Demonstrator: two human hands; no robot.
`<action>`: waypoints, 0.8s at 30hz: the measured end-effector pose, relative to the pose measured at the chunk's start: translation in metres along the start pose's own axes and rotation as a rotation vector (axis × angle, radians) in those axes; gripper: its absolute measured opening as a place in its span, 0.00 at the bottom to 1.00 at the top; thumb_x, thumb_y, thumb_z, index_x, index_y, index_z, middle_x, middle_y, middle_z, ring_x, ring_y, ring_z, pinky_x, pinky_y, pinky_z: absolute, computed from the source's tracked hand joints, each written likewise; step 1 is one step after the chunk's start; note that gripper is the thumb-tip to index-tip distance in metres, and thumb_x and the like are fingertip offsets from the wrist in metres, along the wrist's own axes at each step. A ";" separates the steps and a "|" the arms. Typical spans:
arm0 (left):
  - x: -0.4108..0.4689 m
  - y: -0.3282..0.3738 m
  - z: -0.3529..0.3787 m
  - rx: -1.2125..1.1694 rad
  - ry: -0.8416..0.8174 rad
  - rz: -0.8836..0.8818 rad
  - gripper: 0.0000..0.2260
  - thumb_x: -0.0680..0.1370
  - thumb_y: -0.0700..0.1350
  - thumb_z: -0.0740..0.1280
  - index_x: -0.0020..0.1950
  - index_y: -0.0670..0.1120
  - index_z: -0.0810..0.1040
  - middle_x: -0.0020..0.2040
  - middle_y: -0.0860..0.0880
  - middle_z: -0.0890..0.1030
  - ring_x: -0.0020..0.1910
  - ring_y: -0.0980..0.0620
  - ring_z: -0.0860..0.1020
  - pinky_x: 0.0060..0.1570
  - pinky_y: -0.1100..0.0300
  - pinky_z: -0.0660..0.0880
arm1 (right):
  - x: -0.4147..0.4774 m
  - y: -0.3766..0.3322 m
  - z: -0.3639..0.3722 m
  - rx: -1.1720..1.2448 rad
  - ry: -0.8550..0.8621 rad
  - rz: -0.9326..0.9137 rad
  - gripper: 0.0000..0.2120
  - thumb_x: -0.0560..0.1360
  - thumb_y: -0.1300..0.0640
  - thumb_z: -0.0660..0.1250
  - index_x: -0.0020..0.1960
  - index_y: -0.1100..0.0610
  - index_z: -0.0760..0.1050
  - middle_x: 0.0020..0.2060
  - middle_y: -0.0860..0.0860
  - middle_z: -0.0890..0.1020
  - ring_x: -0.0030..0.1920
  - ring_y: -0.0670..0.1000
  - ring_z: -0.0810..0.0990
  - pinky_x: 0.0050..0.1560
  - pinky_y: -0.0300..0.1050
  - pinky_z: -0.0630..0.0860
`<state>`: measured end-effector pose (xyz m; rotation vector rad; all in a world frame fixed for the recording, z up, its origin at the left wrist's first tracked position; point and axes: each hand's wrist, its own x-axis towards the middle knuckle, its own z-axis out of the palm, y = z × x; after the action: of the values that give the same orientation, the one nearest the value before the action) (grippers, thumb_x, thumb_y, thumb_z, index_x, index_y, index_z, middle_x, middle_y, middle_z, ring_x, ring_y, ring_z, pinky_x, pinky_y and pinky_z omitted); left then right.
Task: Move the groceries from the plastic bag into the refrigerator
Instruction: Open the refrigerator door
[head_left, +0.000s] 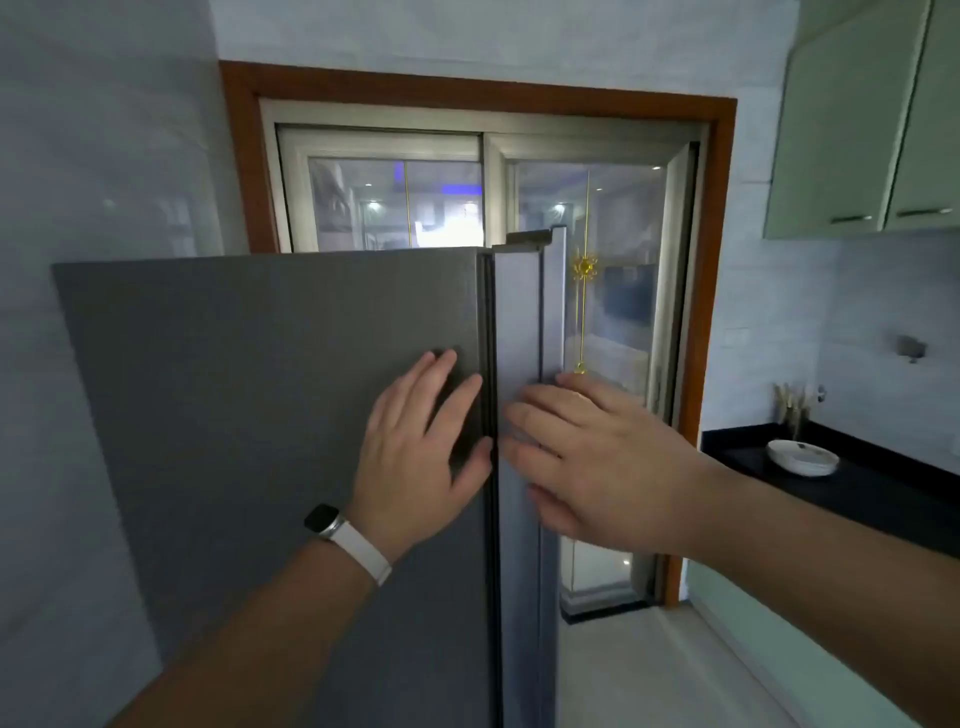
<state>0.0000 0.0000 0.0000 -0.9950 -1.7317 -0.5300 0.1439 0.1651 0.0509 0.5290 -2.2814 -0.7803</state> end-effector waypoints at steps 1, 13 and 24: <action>0.001 -0.002 0.004 0.001 0.020 0.013 0.24 0.77 0.52 0.67 0.70 0.44 0.72 0.73 0.39 0.70 0.74 0.40 0.66 0.70 0.44 0.65 | 0.003 0.003 0.004 -0.023 0.008 -0.021 0.18 0.76 0.51 0.58 0.62 0.55 0.76 0.60 0.56 0.78 0.63 0.59 0.75 0.70 0.57 0.65; 0.001 -0.015 0.046 0.084 0.198 0.084 0.26 0.76 0.56 0.62 0.72 0.47 0.68 0.74 0.40 0.64 0.75 0.40 0.63 0.75 0.45 0.56 | 0.033 0.024 0.040 -0.115 0.074 -0.150 0.14 0.76 0.53 0.58 0.56 0.56 0.77 0.58 0.56 0.79 0.65 0.58 0.74 0.73 0.56 0.59; -0.002 -0.021 0.052 0.064 0.235 0.120 0.28 0.74 0.55 0.64 0.73 0.48 0.68 0.76 0.43 0.63 0.76 0.41 0.62 0.74 0.43 0.57 | 0.035 0.020 0.054 -0.171 0.179 -0.109 0.12 0.77 0.53 0.59 0.52 0.55 0.79 0.56 0.54 0.81 0.65 0.56 0.75 0.72 0.54 0.61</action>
<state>-0.0457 0.0258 -0.0189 -0.9444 -1.4623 -0.4905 0.0788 0.1819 0.0475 0.6212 -2.0140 -0.9332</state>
